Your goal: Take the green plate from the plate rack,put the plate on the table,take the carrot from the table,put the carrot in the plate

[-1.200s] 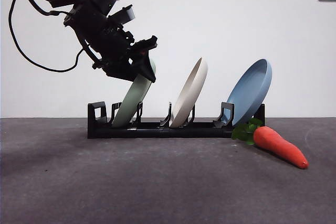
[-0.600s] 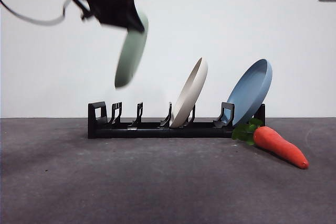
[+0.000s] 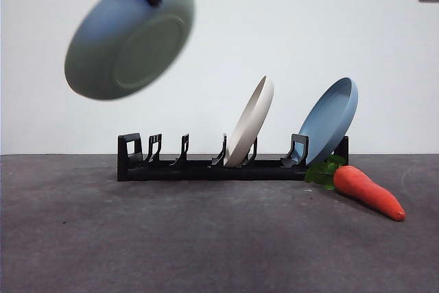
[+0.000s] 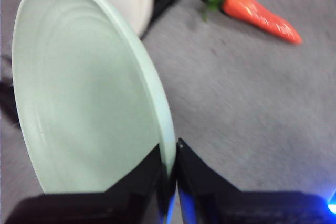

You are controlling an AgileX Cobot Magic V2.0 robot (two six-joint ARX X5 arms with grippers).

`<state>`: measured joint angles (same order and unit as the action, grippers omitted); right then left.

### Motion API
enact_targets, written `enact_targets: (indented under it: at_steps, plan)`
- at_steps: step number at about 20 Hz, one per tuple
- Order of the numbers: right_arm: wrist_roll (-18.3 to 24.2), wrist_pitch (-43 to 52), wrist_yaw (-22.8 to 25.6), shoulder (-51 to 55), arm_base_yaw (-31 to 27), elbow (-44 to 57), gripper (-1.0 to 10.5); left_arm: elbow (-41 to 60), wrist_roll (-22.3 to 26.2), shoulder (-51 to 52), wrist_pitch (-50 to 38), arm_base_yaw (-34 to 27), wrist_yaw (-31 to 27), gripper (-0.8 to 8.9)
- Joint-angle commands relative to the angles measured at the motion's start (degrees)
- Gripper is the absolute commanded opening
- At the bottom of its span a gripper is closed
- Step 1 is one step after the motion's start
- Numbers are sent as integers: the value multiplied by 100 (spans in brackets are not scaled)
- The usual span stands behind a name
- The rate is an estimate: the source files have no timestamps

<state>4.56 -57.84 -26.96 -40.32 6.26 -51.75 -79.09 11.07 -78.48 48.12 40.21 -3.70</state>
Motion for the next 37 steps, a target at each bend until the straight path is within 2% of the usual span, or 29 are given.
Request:
enact_targets:
  at_steps: [1,5,9,12,16,17,19,20,24,27,30,33,35,37]
  plan:
    - [26,33,-2,7,-9,-9,658,592,162,-107,-527,708,-621,-6]
    - [26,33,-4,7,-9,-9,658,1668,579,-555,-1650,1412,-1032,-6]
    - [26,33,-2,-20,-9,-9,658,1880,1016,-1464,-2039,1856,-1443,-6]
    - [26,31,0,-31,-9,-9,658,1880,1062,-2055,-2273,2057,-1694,-7]
    - [28,33,0,-31,-9,-9,658,1880,940,-2444,-2363,2096,-1635,5]
    - [26,33,2,-31,-9,-9,658,1880,850,-2444,-2361,2096,-1499,36]
    - [28,33,4,-57,-9,-9,658,1880,719,-2441,-2404,2098,-1388,280]
    - [28,33,2,-57,-9,-9,658,1878,675,-2441,-2404,2094,-1403,371]
    - [28,37,31,-146,-9,-9,658,1860,634,-2341,-2409,2103,-1412,380]
    - [22,299,31,-409,-9,-9,658,1823,232,-1860,-2343,2107,-1414,381]
    - [-22,861,28,-973,-9,-9,658,1676,-472,-962,-2212,2144,-1379,381]
    - [-48,1637,48,-1845,-9,-9,658,1532,-1327,162,-2179,2170,-1316,380]
    - [-70,2260,179,-2496,-7,-9,658,1495,-1733,835,-2194,2170,-1069,380]
    - [-70,2907,393,-3130,28,-9,658,1495,-1897,1440,-2175,2170,-927,378]
